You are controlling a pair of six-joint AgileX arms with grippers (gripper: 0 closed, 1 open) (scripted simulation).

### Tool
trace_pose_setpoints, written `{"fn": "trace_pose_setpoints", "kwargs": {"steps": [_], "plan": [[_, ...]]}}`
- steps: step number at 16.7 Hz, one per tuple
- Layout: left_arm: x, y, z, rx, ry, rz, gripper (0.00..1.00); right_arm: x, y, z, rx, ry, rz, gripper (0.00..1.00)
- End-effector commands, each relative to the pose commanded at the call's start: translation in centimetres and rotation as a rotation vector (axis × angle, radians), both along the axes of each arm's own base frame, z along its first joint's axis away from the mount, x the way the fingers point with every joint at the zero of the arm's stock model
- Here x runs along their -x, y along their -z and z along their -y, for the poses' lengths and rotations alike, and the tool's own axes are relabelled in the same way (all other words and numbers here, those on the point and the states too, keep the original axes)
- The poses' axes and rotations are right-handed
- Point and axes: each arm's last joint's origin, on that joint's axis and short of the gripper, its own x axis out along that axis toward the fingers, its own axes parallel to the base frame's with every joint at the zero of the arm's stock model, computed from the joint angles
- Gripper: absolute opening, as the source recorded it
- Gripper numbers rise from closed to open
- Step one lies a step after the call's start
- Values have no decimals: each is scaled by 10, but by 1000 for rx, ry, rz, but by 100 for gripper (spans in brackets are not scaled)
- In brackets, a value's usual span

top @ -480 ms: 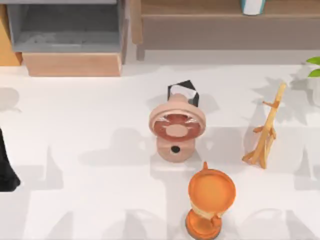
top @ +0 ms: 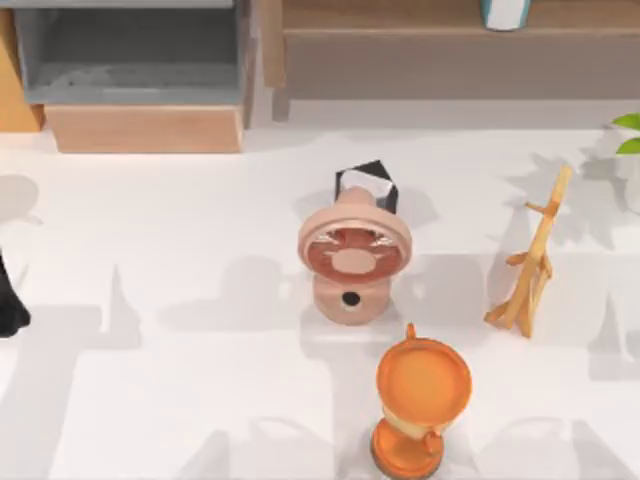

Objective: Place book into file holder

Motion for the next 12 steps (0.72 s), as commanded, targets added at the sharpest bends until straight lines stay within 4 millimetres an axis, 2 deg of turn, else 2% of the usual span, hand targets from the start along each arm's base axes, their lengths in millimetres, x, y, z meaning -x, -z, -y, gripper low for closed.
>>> {"fn": "trace_pose_setpoints", "kwargs": {"steps": [4, 7, 10, 12], "plan": [[-25, -72, 16, 9, 27, 19, 100, 0, 0, 0, 0, 0, 0, 100], [-66, -126, 42, 16, 43, 17, 100, 0, 0, 0, 0, 0, 0, 100], [-124, -166, 90, 18, 54, 2, 100, 0, 0, 0, 0, 0, 0, 100], [-166, -177, 134, 16, 58, -11, 100, 0, 0, 0, 0, 0, 0, 100]]}}
